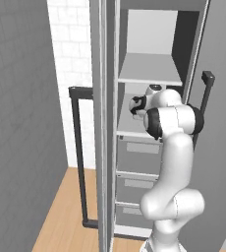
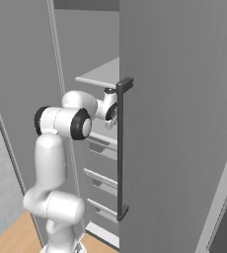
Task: Take the meat container that has the chicken drumstick and place it on the second highest rack of the freezer. Then take the vegetable container that has the bell pepper and lemon wedge and place it on the highest rack of the freezer.
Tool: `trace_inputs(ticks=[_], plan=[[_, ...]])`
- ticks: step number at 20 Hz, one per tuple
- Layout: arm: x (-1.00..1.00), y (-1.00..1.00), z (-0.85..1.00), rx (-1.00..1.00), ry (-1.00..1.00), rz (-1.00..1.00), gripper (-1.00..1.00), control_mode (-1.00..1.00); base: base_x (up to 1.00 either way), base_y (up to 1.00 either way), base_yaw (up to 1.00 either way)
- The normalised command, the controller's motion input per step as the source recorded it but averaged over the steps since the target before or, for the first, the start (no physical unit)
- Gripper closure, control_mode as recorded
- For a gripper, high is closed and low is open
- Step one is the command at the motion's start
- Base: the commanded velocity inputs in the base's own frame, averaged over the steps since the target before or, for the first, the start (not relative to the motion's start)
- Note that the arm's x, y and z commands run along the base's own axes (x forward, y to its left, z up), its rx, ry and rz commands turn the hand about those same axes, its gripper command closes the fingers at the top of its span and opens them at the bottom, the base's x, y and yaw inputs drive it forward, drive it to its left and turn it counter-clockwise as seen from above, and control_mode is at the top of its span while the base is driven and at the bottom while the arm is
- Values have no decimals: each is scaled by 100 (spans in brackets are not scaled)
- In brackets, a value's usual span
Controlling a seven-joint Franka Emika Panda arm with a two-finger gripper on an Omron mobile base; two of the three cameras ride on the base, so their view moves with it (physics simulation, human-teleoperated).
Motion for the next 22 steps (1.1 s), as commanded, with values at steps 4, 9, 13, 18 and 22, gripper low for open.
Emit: trace_inputs(ticks=[4,9,13,18,22], plan=[[0,0,0,0,0,0,-100,-100,0,0,0],[0,0,0,0,0,0,-100,-100,0,0,0],[-47,0,2,0,-14,0,-100,-100,0,0,0],[-59,0,4,0,-22,0,-100,-100,0,0,0],[-30,2,20,0,-12,0,-100,-100,0,0,0]])
